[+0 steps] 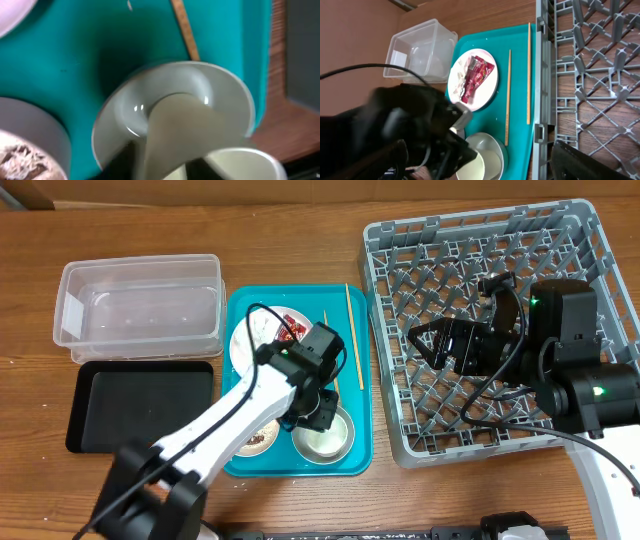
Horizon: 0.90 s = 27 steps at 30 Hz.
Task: Sort waste into correct bins and load items into the dishwasher
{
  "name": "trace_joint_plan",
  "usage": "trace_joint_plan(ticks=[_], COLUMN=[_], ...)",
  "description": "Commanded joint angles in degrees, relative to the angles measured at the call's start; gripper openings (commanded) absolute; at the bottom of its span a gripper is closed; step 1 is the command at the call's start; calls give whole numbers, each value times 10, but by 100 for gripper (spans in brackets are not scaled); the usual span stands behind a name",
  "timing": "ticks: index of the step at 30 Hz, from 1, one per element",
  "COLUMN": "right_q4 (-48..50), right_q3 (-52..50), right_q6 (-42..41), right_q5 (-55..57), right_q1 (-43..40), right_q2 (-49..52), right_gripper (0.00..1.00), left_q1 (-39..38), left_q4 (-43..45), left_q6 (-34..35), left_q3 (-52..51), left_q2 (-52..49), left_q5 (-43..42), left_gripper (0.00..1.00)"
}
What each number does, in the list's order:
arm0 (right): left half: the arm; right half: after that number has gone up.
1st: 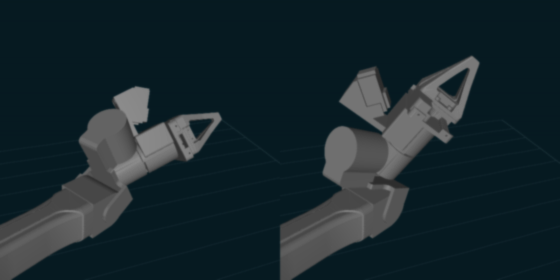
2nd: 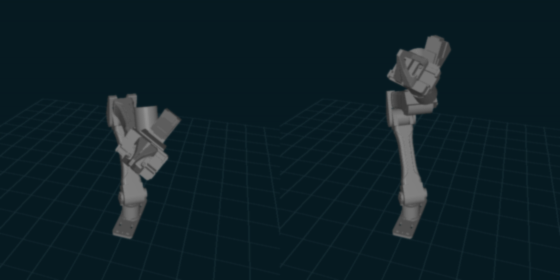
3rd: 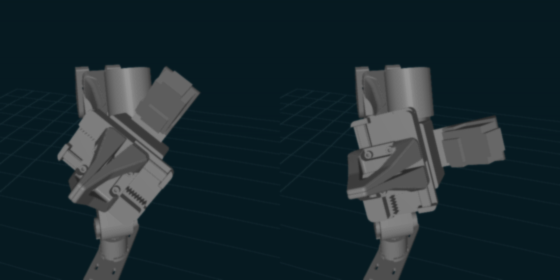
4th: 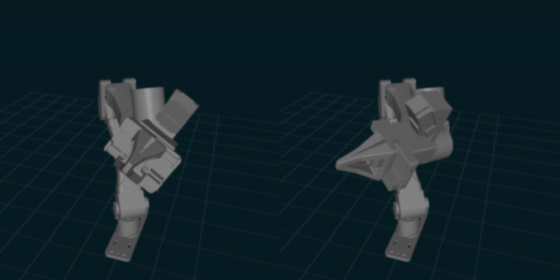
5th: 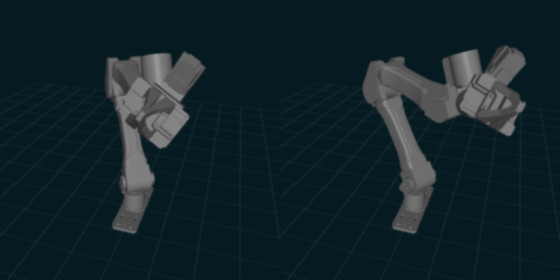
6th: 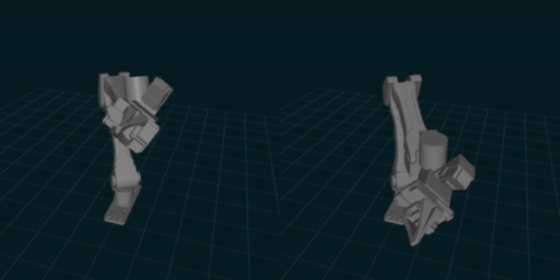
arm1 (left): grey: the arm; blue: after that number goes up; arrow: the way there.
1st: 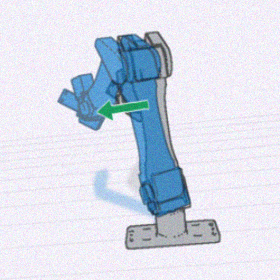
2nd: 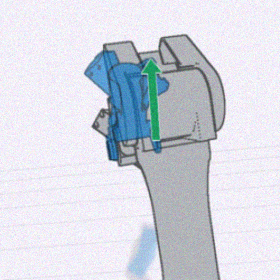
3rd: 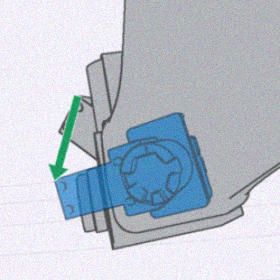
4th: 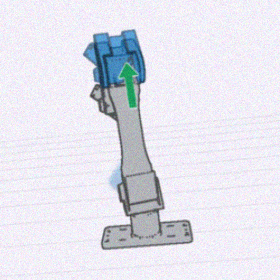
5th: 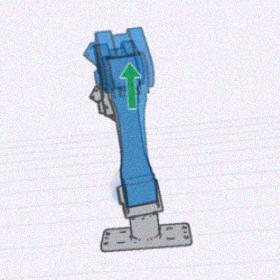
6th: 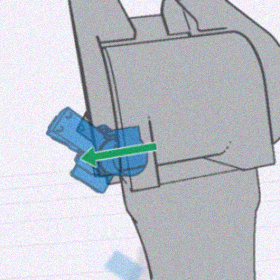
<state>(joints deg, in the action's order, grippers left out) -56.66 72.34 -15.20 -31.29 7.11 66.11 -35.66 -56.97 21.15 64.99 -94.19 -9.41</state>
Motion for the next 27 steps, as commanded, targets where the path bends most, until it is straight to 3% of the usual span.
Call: trace_joint_plan(ticks=[1,4,10,13,14,15,18,20,27], right_q4=[4,4,4,6,7,7,15,33,131], right_q3=[16,16,16,16,16,16,16,15,15], right_q6=[-2,-3,-2,0,3,4,4,4,4], right_q5=[-6,-6,-22,-64,-78,-88,-90,-96,-99], right_q1=[-1,-1,-1,0,0,3,26,54,156], right_q2=[-7,-7,-7,-7,-7,-7,-4,0,37], right_gripper=[88,74,74,74,74,74,74,74,87], left_q1=[-3,9,73,146,175,230,319,360,394], left_q4=[3,-18,-87,-90,-88,-88,-107,-126,-194], left_q6=[3,7,5,-42,-67,-111,-178,-208,-227], left_q3=[-3,17,84,98,100,100,100,100,100], left_q2=[-19,-3,48,76,83,91,92,92,92], left_q5=[-4,-7,-17,-141,-209,-328,-530,-614,-687], left_gripper=[7,4,4,4,4,4,4,4,4])
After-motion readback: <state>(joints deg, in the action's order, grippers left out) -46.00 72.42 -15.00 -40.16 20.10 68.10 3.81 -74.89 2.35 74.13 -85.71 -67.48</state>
